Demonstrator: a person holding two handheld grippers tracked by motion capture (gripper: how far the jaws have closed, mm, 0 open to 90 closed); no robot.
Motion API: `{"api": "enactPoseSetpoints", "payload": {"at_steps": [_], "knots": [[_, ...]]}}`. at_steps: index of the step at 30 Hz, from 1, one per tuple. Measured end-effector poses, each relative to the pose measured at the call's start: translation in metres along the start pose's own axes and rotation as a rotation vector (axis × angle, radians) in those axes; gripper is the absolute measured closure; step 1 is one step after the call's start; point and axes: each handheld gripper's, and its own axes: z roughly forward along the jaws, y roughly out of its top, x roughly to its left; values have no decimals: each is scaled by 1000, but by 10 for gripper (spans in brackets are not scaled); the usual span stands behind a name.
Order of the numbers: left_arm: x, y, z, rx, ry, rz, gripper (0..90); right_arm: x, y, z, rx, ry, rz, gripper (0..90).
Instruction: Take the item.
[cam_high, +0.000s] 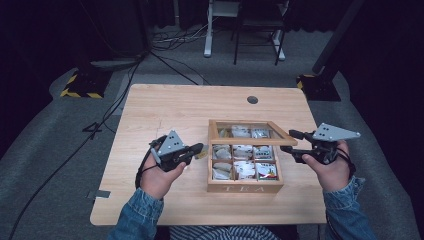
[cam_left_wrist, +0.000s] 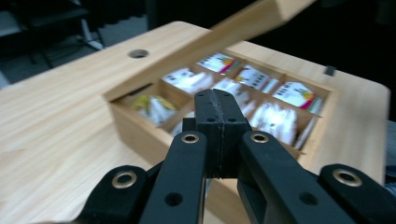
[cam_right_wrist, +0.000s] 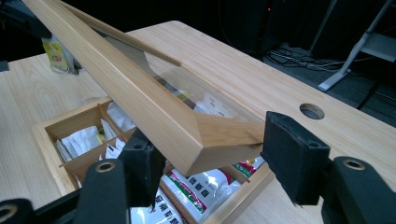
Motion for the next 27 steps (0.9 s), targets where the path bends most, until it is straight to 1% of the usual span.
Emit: {"api": "enactPoseSetpoints", "payload": {"at_steps": [3,5,8,9,10,13,14,16,17,21,27], "knots": [[6,0,-7,-7,32,-8,900,0,0,0,0,0,1,407],[9,0,-11,-8,45,-19,900,0,0,0,0,0,1,407],[15,-2,-17,-15,66,-46,899,0,0,0,2,0,2,407],[17,-2,-18,-18,69,-52,899,0,0,0,2,0,3,406],[19,-3,-19,-18,81,-54,900,0,0,0,2,0,3,406],[24,-5,-22,-9,98,-78,900,0,0,0,3,0,2,406],[26,-6,-22,-6,105,-79,899,0,0,0,3,0,3,406],[28,-7,-23,2,113,-95,900,0,0,0,3,-1,2,406],[29,-8,-24,4,118,-95,899,0,0,0,3,0,2,406],[33,-11,-23,31,126,-116,899,0,0,1,3,0,2,406],[36,-16,-16,84,114,-144,899,-1,-1,1,6,1,3,404]]}}
